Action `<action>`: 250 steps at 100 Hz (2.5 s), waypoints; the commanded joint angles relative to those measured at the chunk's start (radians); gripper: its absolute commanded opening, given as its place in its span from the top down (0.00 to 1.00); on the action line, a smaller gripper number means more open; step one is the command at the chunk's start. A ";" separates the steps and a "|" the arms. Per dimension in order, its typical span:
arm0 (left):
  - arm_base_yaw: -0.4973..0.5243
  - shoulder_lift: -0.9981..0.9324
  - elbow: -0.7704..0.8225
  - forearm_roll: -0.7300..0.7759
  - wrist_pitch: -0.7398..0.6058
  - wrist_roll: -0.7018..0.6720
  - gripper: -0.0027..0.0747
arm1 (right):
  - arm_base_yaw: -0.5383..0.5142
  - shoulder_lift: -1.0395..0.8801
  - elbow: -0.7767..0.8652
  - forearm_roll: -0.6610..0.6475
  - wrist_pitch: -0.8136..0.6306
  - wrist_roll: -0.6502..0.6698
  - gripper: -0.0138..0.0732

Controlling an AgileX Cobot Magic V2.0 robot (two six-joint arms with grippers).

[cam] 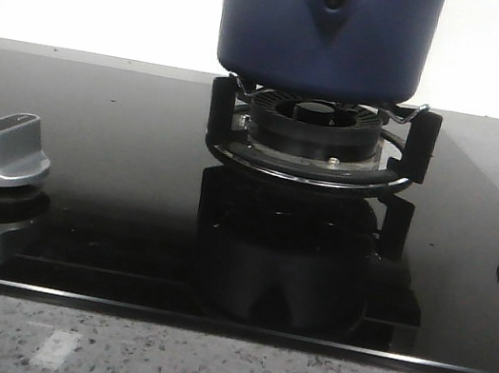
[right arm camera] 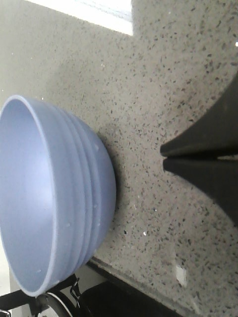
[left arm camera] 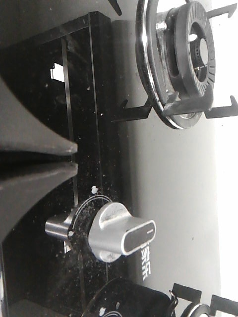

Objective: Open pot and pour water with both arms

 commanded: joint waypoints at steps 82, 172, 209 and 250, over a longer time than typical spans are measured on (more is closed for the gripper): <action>0.001 -0.026 0.032 -0.012 -0.050 -0.011 0.99 | -0.007 -0.019 0.026 -0.011 -0.019 -0.007 0.92; 0.001 -0.026 0.032 -0.387 -0.338 -0.011 0.99 | -0.007 -0.019 0.026 0.388 -0.404 -0.007 0.92; 0.001 -0.026 0.030 -0.668 -0.366 -0.011 0.99 | -0.007 -0.019 0.010 0.658 -0.397 -0.007 0.92; -0.001 0.067 -0.252 -0.336 -0.137 0.070 0.99 | -0.007 -0.008 -0.226 0.517 -0.021 -0.029 0.92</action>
